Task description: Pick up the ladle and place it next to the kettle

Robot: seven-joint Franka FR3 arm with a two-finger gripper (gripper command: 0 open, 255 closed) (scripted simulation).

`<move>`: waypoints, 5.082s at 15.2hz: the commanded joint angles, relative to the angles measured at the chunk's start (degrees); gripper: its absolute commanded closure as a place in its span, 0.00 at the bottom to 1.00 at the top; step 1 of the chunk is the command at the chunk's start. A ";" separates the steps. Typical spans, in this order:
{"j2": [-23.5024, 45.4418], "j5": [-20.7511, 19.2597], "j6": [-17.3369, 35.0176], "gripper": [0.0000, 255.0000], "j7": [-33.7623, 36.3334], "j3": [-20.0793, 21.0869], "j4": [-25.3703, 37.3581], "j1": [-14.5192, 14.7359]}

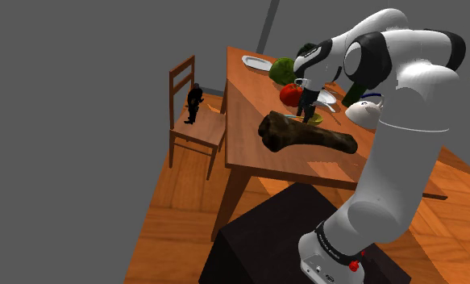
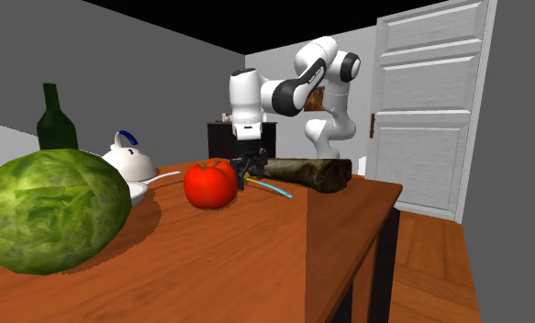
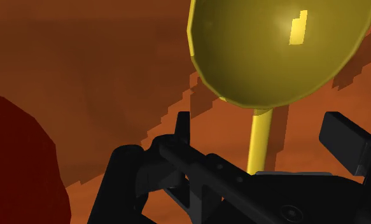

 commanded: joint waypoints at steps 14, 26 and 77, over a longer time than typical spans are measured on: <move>-0.40 -0.30 -0.56 1.00 0.15 -0.18 0.25 0.14; -4.76 -3.59 -8.28 1.00 1.77 -1.89 4.63 1.43; -7.01 -6.95 -30.97 1.00 -18.75 -9.99 27.02 -14.11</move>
